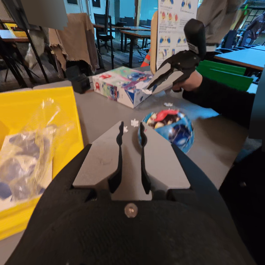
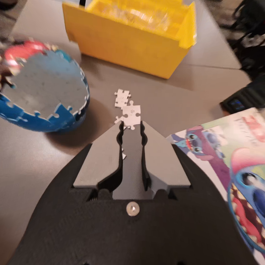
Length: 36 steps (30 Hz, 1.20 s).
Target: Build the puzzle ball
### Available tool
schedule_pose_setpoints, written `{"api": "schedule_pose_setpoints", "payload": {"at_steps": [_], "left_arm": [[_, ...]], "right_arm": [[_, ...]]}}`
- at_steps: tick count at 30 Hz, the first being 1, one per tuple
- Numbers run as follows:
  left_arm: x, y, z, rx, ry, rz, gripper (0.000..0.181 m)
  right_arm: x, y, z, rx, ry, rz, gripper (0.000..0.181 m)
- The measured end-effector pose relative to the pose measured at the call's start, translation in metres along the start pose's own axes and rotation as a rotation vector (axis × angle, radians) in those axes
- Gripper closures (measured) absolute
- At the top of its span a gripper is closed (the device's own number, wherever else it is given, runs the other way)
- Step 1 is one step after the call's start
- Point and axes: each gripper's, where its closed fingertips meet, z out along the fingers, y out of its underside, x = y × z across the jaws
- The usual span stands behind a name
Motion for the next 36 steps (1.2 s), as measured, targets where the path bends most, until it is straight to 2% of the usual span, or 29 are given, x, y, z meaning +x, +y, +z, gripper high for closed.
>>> {"api": "schedule_pose_setpoints", "payload": {"at_steps": [3,6,9,12,18,23,25,27,29,33,36], "left_arm": [[0.022,-0.043,0.035,-0.010,0.043,0.024,0.157],[0.049,-0.071,0.078,-0.027,0.138,0.020,0.149],[0.061,-0.081,0.117,-0.080,0.213,-0.085,0.145],[0.076,-0.082,0.140,-0.120,0.295,-0.178,0.137],[0.070,-0.092,0.153,-0.082,0.267,-0.247,0.138],[0.072,-0.088,0.160,-0.118,0.278,-0.241,0.142],[0.078,-0.086,0.163,-0.134,0.314,-0.238,0.154],[0.080,-0.088,0.165,-0.132,0.326,-0.230,0.180],[0.079,-0.087,0.167,-0.141,0.328,-0.201,0.181],[0.078,-0.089,0.162,-0.225,0.359,-0.113,0.181],[0.081,-0.090,0.154,-0.332,0.375,0.008,0.181]], "right_arm": [[0.002,-0.030,-0.026,0.099,0.098,0.005,0.162],[-0.003,-0.055,-0.044,0.159,0.189,-0.025,0.162],[-0.008,-0.069,-0.052,0.169,0.279,-0.070,0.161],[-0.011,-0.076,-0.055,0.155,0.358,-0.125,0.162],[-0.015,-0.088,-0.063,0.215,0.434,-0.199,0.161],[-0.015,-0.094,-0.070,0.238,0.490,-0.227,0.161],[-0.015,-0.095,-0.071,0.248,0.505,-0.231,0.161],[-0.016,-0.095,-0.071,0.253,0.506,-0.227,0.161],[-0.014,-0.095,-0.071,0.256,0.515,-0.211,0.164],[-0.015,-0.095,-0.075,0.273,0.450,-0.199,0.171],[-0.014,-0.106,-0.092,0.362,0.369,-0.106,0.169]]}}
